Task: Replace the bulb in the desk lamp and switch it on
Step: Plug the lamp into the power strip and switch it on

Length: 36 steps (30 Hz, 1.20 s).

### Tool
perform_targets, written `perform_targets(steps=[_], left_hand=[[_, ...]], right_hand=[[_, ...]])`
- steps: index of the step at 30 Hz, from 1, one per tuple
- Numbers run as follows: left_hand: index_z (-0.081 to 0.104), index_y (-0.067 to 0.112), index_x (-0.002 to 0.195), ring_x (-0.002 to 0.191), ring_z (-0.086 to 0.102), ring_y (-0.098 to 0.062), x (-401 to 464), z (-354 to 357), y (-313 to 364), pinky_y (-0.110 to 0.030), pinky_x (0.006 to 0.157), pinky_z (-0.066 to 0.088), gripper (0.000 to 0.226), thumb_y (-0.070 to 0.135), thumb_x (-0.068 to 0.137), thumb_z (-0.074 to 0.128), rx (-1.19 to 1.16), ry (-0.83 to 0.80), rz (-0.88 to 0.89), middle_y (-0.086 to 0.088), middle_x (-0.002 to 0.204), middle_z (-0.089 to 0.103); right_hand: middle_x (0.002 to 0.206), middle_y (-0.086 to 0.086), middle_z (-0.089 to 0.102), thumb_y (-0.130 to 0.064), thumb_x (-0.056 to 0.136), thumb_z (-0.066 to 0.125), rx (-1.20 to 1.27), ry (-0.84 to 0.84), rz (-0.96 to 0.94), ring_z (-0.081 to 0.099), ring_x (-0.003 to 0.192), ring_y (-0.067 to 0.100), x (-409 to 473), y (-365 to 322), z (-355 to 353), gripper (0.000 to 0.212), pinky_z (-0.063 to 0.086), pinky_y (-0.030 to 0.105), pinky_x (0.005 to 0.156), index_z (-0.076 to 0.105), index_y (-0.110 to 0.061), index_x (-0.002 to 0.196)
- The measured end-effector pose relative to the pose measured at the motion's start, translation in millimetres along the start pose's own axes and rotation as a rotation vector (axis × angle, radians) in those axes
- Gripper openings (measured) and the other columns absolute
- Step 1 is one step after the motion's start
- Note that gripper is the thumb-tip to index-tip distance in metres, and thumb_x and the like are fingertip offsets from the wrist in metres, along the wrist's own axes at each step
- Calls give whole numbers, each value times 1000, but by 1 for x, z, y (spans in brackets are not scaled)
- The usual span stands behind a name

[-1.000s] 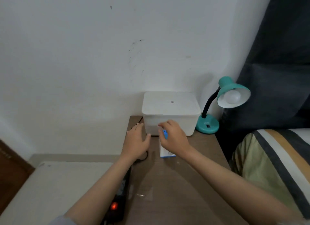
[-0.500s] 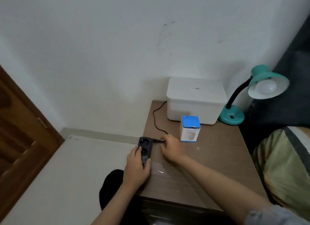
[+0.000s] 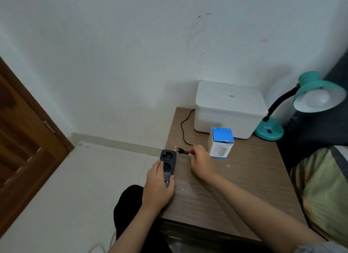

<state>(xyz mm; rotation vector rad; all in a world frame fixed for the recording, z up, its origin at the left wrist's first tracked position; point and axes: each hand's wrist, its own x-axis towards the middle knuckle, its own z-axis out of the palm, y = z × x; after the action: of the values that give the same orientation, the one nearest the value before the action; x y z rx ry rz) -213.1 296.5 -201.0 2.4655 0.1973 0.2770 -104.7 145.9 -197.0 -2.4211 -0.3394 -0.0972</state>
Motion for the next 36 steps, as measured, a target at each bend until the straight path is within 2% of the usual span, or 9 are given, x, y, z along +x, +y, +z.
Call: perform_targets(steps=[7,10,15,21,24,29,32,34,36], left_hand=[[37,6,138,128,37,-19,-1,1,-1,-19,99,29,60,30,86,58,-6,13,-2,-7,143,40],[38,5,138,129,37,-20,-1,1,-1,-20,99,30,60,30,86,58,-9,15,-1,-7,144,40],[38,6,138,130,36,-20,-1,1,-2,-22,101,31,61,31,86,58,-6,14,3,-8,144,40],[38,7,137,128,38,-19,0,1,-2,-18,97,31,61,31,86,58,-19,19,4,-6,143,41],[39,6,137,126,40,-20,0,2,-2,-19,98,32,61,30,85,60,-23,25,8,-8,142,42],[40,5,136,126,41,-21,0,2,-2,-20,99,32,60,28,84,61,-28,29,14,-9,141,44],[40,5,135,125,42,-22,0,1,-3,-22,97,34,60,28,84,61,-35,28,9,-9,140,45],[40,5,136,126,41,-22,0,1,-2,-21,98,33,60,28,84,62,-34,29,2,-9,141,44],[41,4,135,126,41,-22,0,1,-2,-20,97,31,60,27,84,62,-35,34,1,-9,141,44]], right_hand=[[91,7,64,-6,86,58,113,-19,-149,59,83,18,0,-18,-15,9,50,31,75,65,-8,92],[91,6,62,-7,86,59,91,-62,-200,59,83,17,3,-27,-17,11,50,28,74,67,-8,94],[94,10,56,-10,85,62,75,-137,-210,58,85,23,10,-37,-13,8,49,34,78,66,-6,90],[102,11,51,-9,89,56,-19,-238,-260,52,92,21,24,-49,-13,14,45,30,83,67,-4,97],[101,3,49,-6,87,57,-29,-257,-283,52,90,17,30,-55,-10,14,45,26,78,67,-4,97],[109,-1,43,2,75,68,283,-88,-109,56,70,10,26,-62,6,38,51,15,69,60,-12,109],[114,-4,40,-2,71,73,433,13,88,64,76,7,18,-64,16,48,57,24,76,54,-17,114],[112,-4,44,-7,71,76,489,39,188,65,79,5,14,-64,21,43,57,27,78,56,-17,108],[108,0,51,-9,72,76,522,50,230,63,78,1,12,-64,24,29,55,22,75,60,-17,94]])
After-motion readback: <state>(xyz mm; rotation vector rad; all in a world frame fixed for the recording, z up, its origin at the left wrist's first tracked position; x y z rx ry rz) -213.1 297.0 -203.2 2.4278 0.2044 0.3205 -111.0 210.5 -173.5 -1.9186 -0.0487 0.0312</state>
